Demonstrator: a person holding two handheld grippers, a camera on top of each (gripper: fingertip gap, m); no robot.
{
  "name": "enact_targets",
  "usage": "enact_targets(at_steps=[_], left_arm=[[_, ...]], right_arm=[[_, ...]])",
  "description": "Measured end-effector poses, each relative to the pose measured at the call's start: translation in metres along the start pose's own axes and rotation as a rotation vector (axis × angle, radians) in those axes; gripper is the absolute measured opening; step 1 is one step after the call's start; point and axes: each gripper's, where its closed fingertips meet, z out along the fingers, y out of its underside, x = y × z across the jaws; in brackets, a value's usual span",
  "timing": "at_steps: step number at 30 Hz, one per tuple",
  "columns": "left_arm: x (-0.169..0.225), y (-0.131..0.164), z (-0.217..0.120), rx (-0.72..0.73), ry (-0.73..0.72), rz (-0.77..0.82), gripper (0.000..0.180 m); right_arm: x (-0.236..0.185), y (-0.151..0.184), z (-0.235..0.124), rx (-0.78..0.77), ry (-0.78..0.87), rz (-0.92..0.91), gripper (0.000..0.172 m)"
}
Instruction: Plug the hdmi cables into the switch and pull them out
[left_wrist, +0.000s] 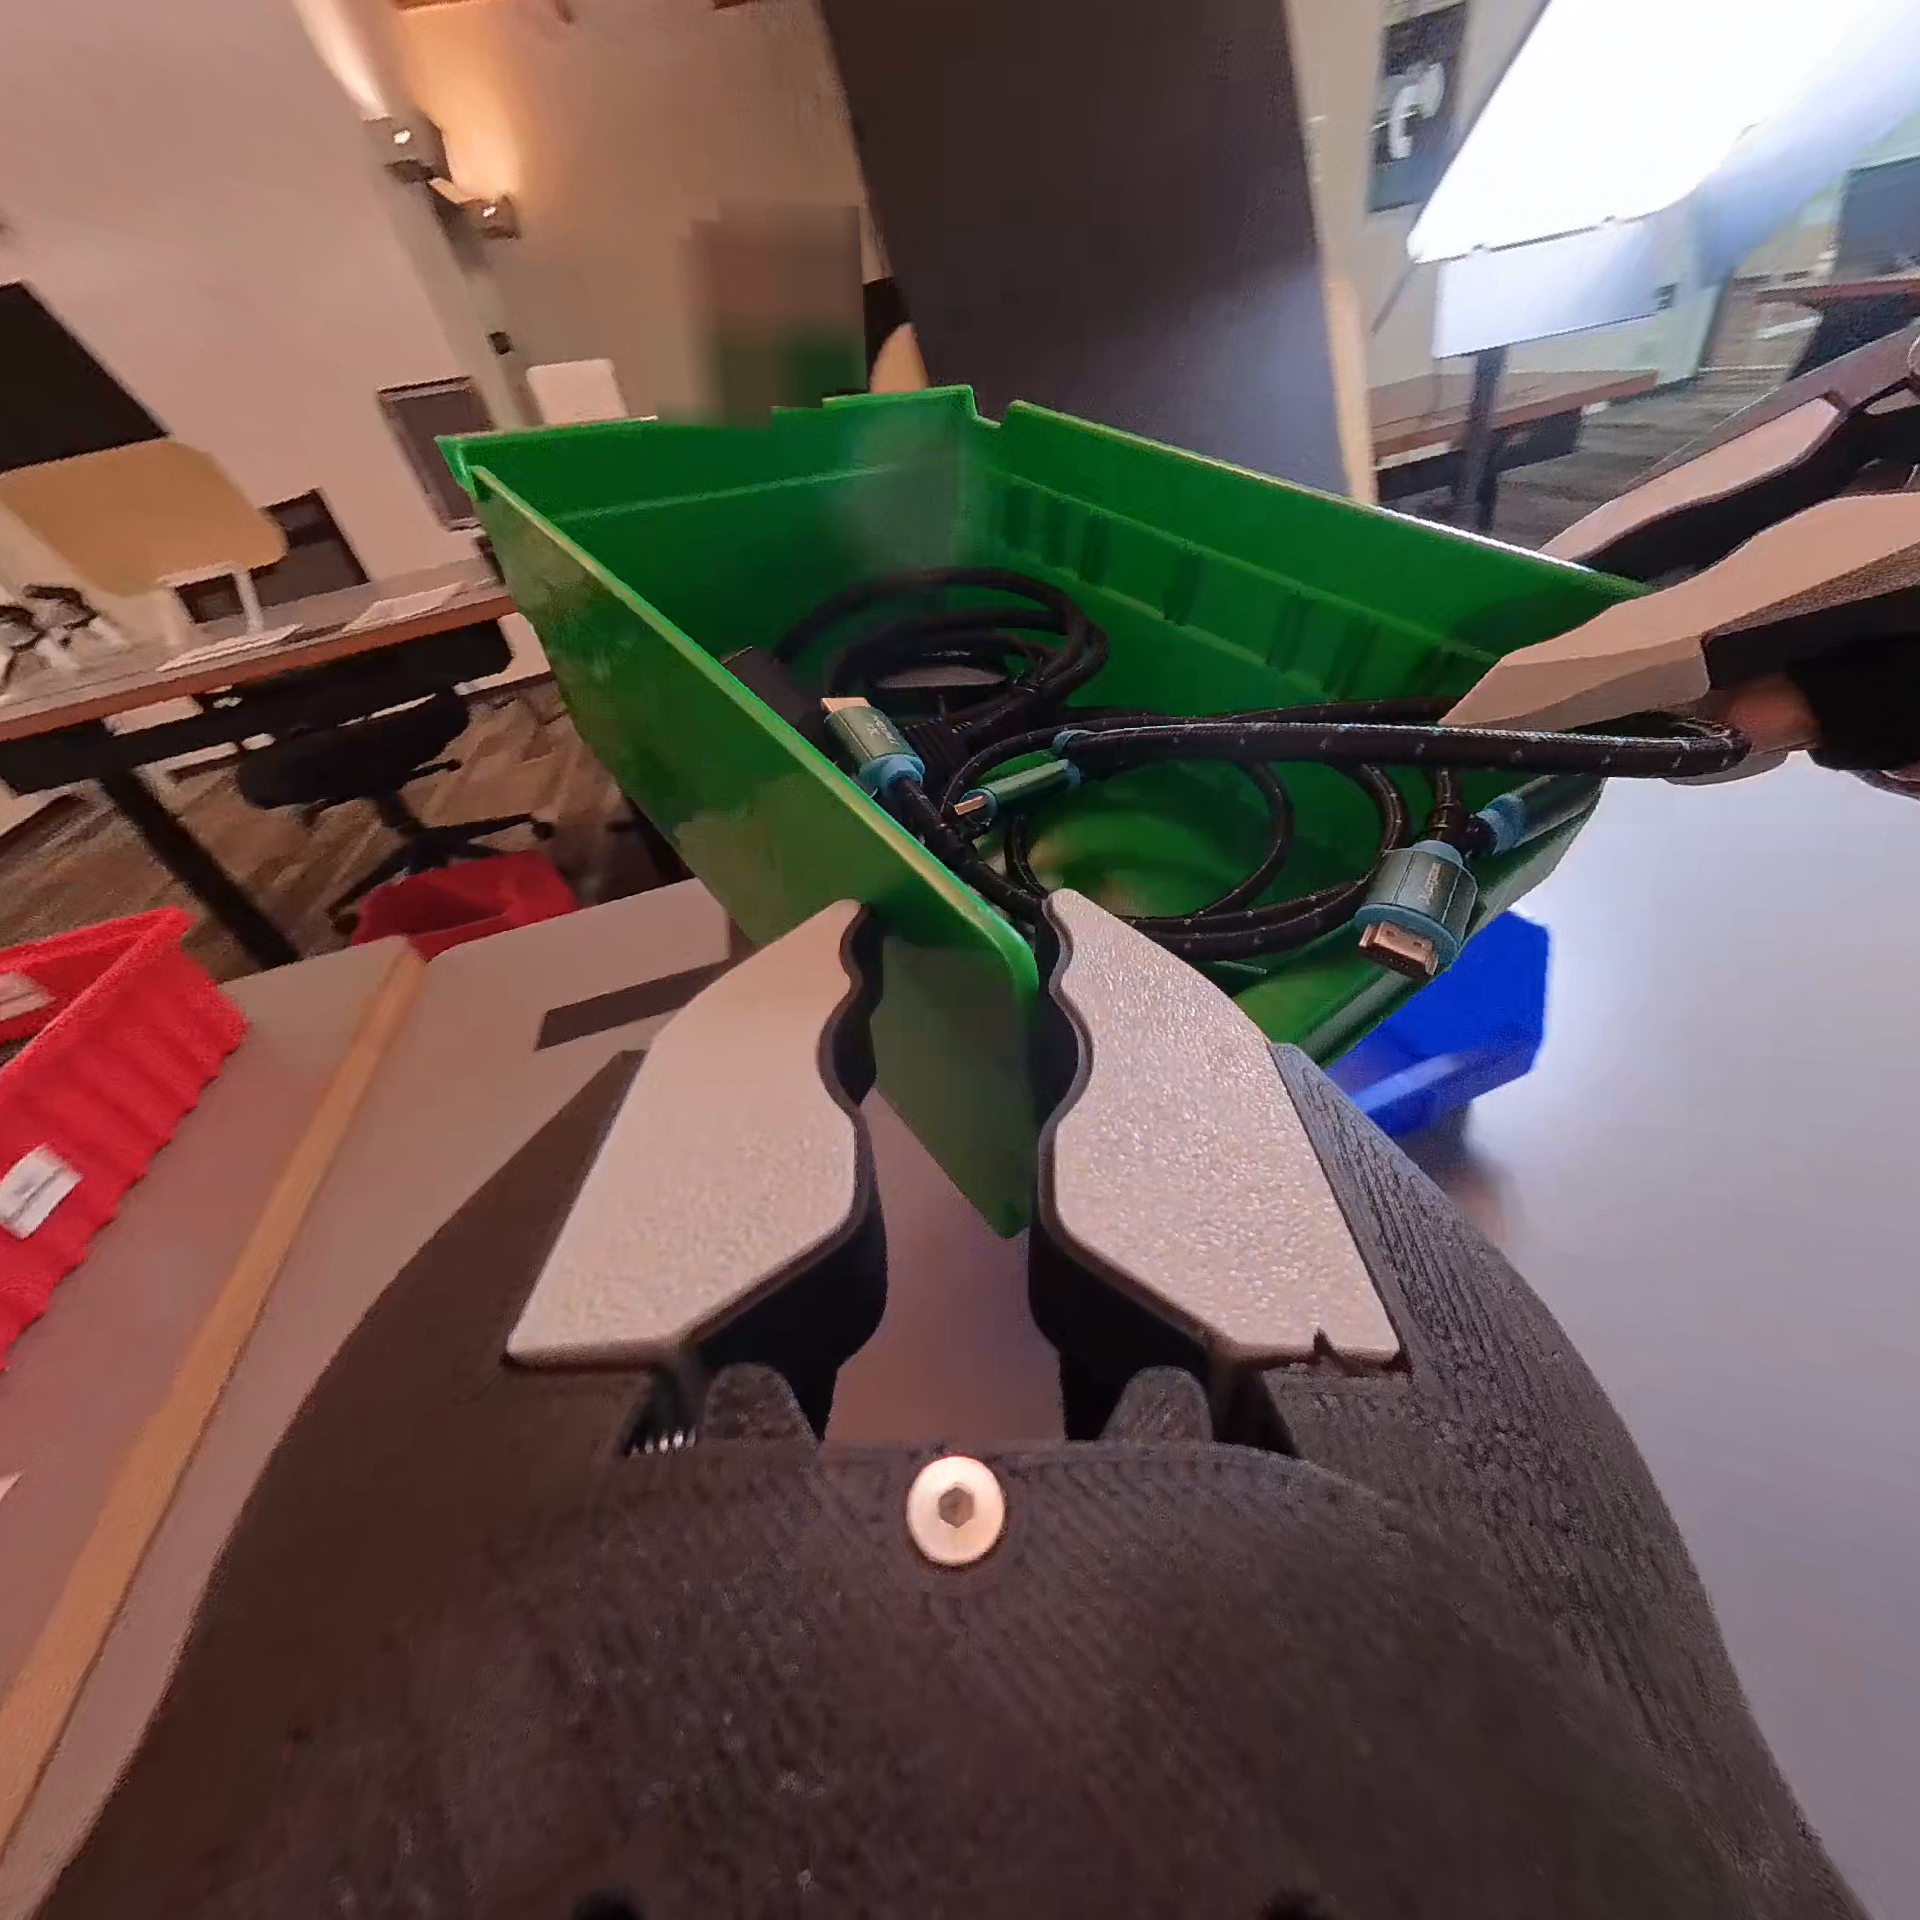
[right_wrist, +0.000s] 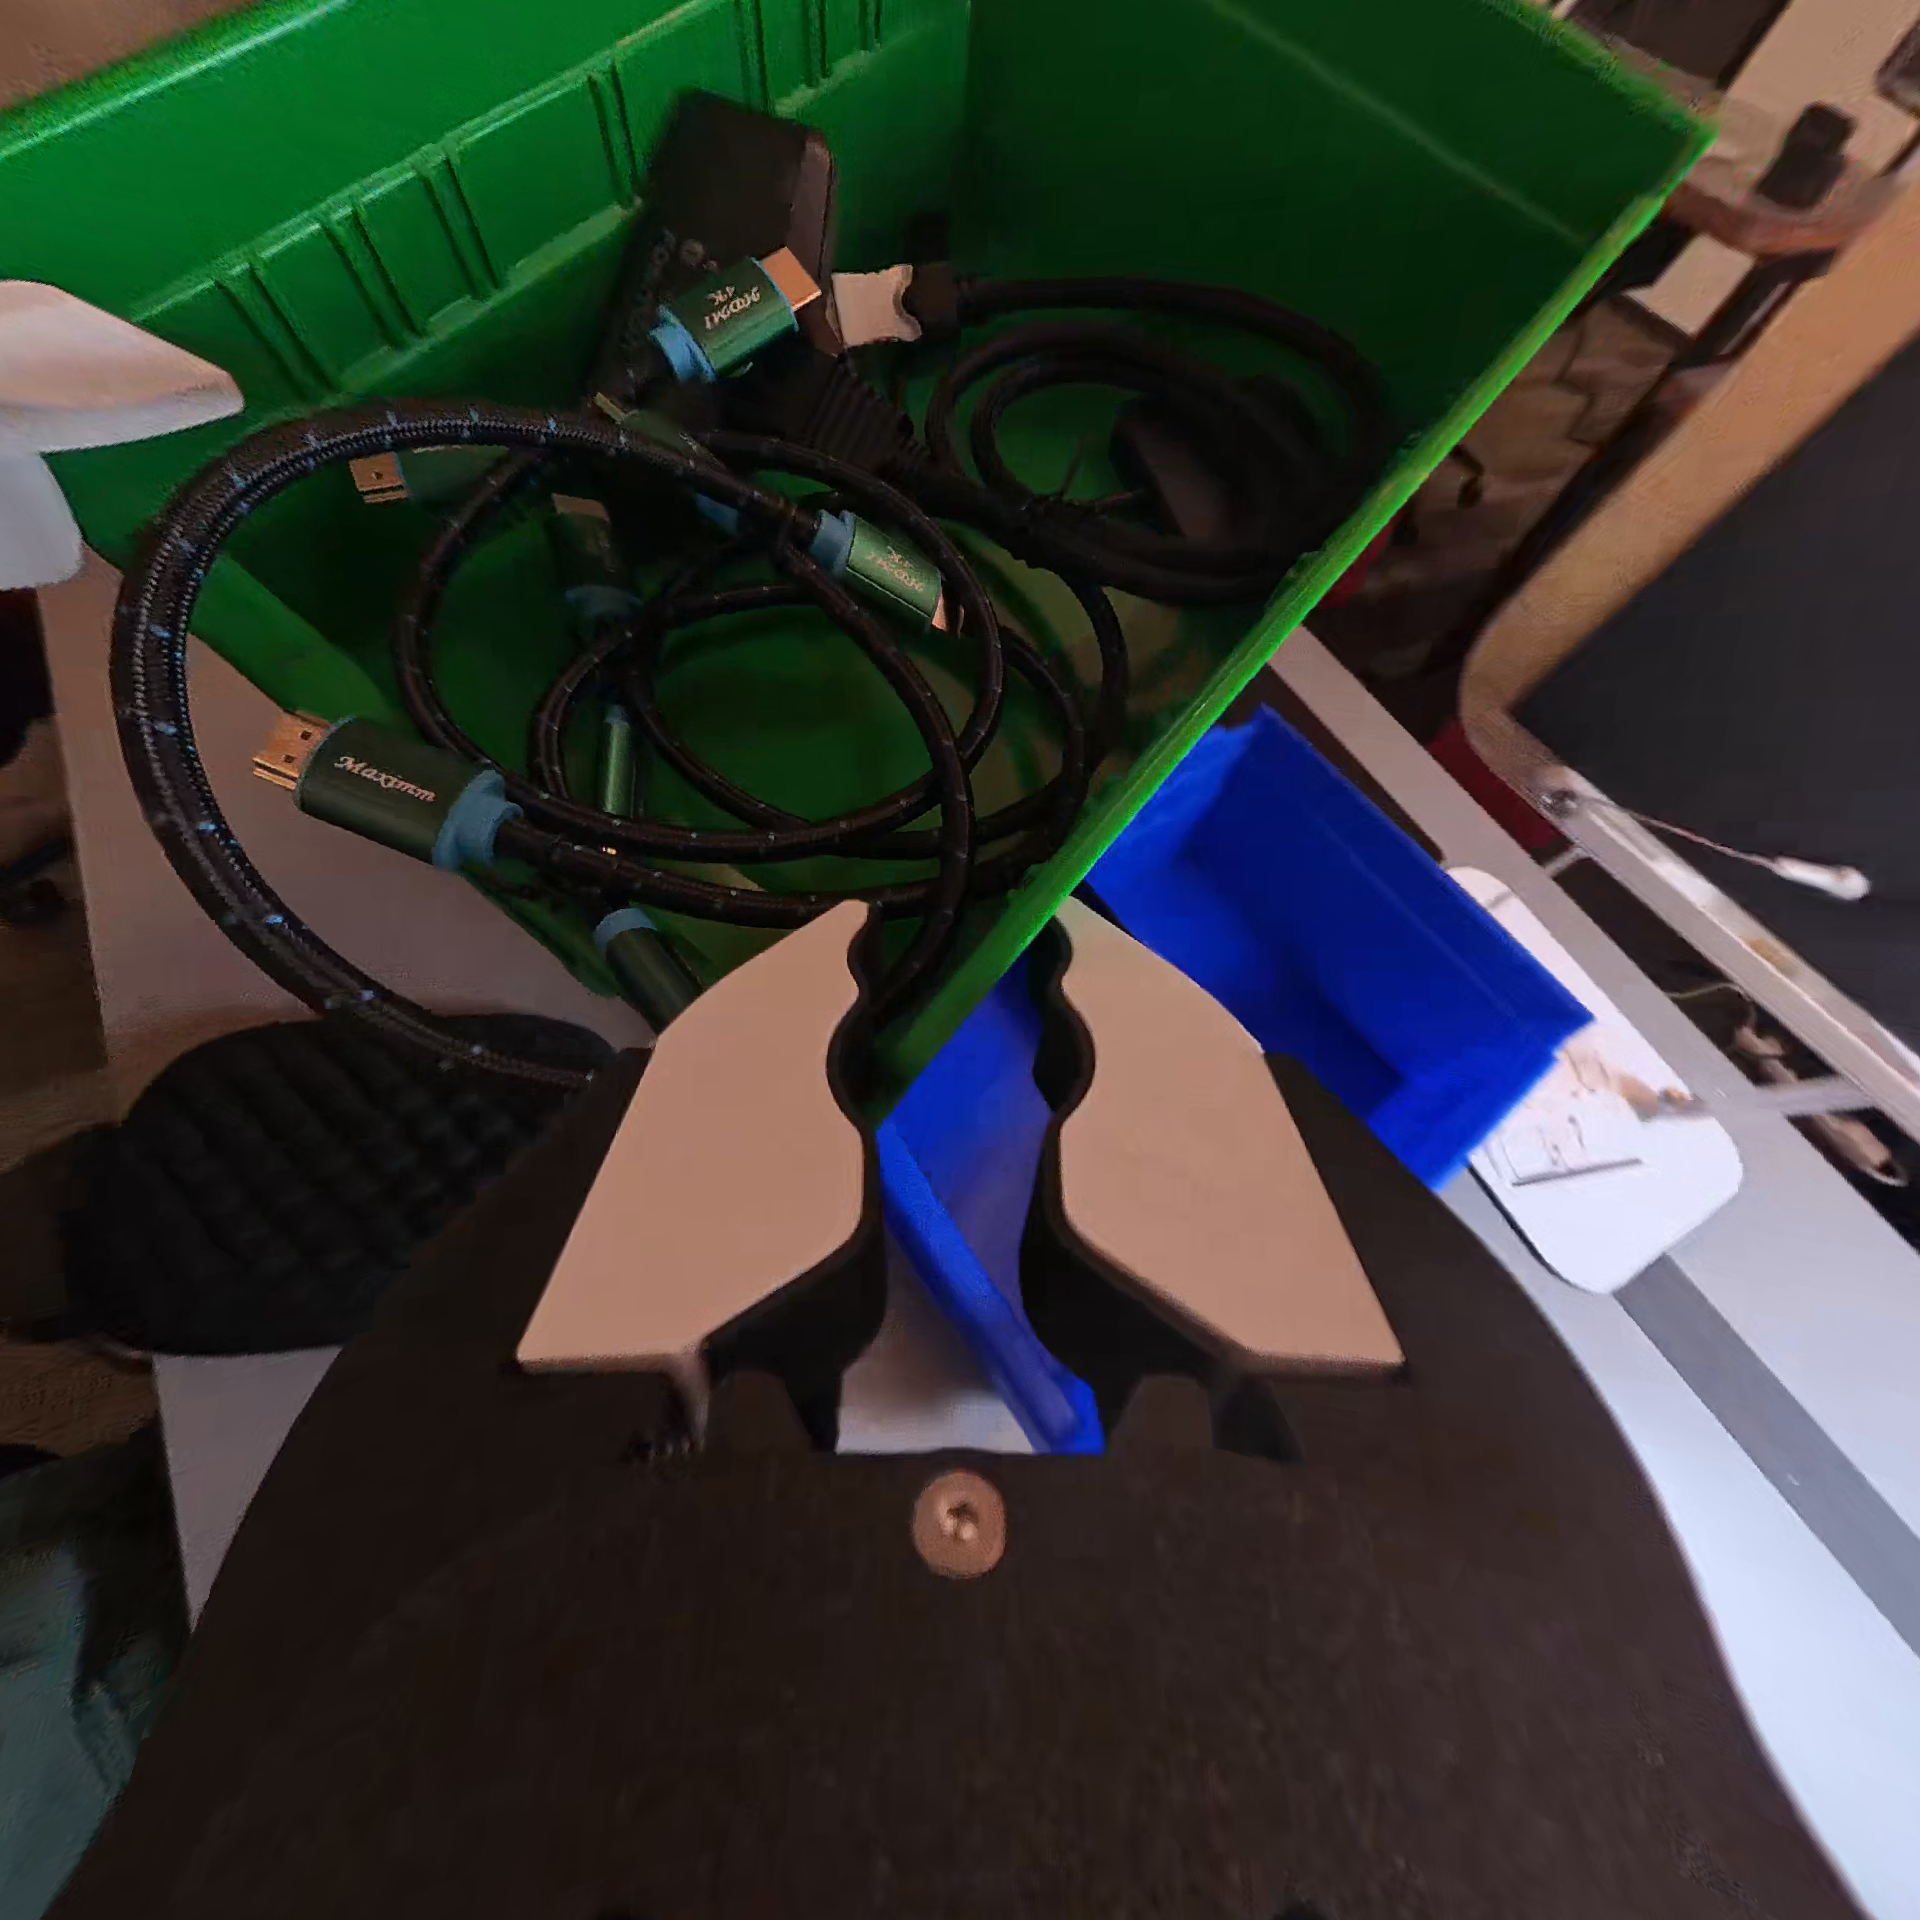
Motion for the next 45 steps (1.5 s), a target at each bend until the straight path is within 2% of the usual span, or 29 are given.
enact_targets(at_steps=[3, 6, 12, 17, 20, 21, 24, 27, 30, 33, 35, 36, 37, 38, 41, 45], left_arm=[[-0.047, 0.023, -0.017, -0.054, -0.093, -0.024, 0.028], [-0.085, 0.054, -0.027, -0.113, -0.133, -0.072, 0.028], [-0.139, 0.13, -0.027, -0.189, -0.161, -0.178, 0.024], [-0.144, 0.199, -0.009, -0.284, -0.14, -0.247, 0.021], [-0.14, 0.215, 0.0, -0.275, -0.156, -0.212, 0.019], [-0.138, 0.212, 0.001, -0.259, -0.137, -0.209, 0.021], [-0.131, 0.197, 0.0, -0.243, -0.098, -0.189, 0.048], [-0.124, 0.169, -0.007, -0.184, -0.094, -0.084, 0.044], [-0.109, 0.148, -0.009, -0.202, -0.066, 0.074, 0.044], [-0.063, 0.161, 0.002, -0.359, 0.16, 0.176, 0.046], [-0.039, 0.189, 0.009, -0.537, 0.297, 0.264, 0.048], [-0.035, 0.204, 0.012, -0.624, 0.322, 0.328, 0.049], [-0.033, 0.218, 0.015, -0.713, 0.334, 0.393, 0.052], [-0.035, 0.231, 0.017, -0.79, 0.331, 0.462, 0.056], [-0.04, 0.26, 0.024, -0.928, 0.352, 0.632, 0.056], [-0.038, 0.265, 0.032, -0.886, 0.382, 0.745, 0.047]], right_arm=[[-0.025, -0.018, 0.052, -0.054, -0.07, -0.018, 0.025], [-0.05, -0.015, 0.103, -0.126, -0.132, -0.002, 0.023], [-0.087, 0.019, 0.18, -0.316, -0.15, -0.047, 0.022], [-0.093, 0.064, 0.206, -0.483, -0.123, -0.127, 0.025], [-0.087, 0.07, 0.202, -0.5, -0.065, -0.217, 0.031], [-0.084, 0.07, 0.199, -0.473, -0.043, -0.249, 0.035], [-0.083, 0.058, 0.178, -0.319, -0.06, -0.226, 0.05], [-0.087, 0.05, 0.138, -0.161, -0.156, -0.19, 0.06], [-0.077, 0.086, 0.099, -0.209, -0.216, -0.272, 0.075], [-0.054, 0.144, 0.078, -0.413, -0.228, -0.424, 0.084], [-0.04, 0.177, 0.079, -0.543, -0.201, -0.498, 0.08], [-0.031, 0.191, 0.084, -0.593, -0.16, -0.553, 0.066], [-0.022, 0.203, 0.088, -0.632, -0.123, -0.604, 0.043], [-0.015, 0.208, 0.092, -0.629, -0.08, -0.636, 0.031], [-0.014, 0.213, 0.08, -0.623, -0.074, -0.581, 0.031], [-0.012, 0.232, 0.037, -0.607, -0.051, -0.568, 0.032]])
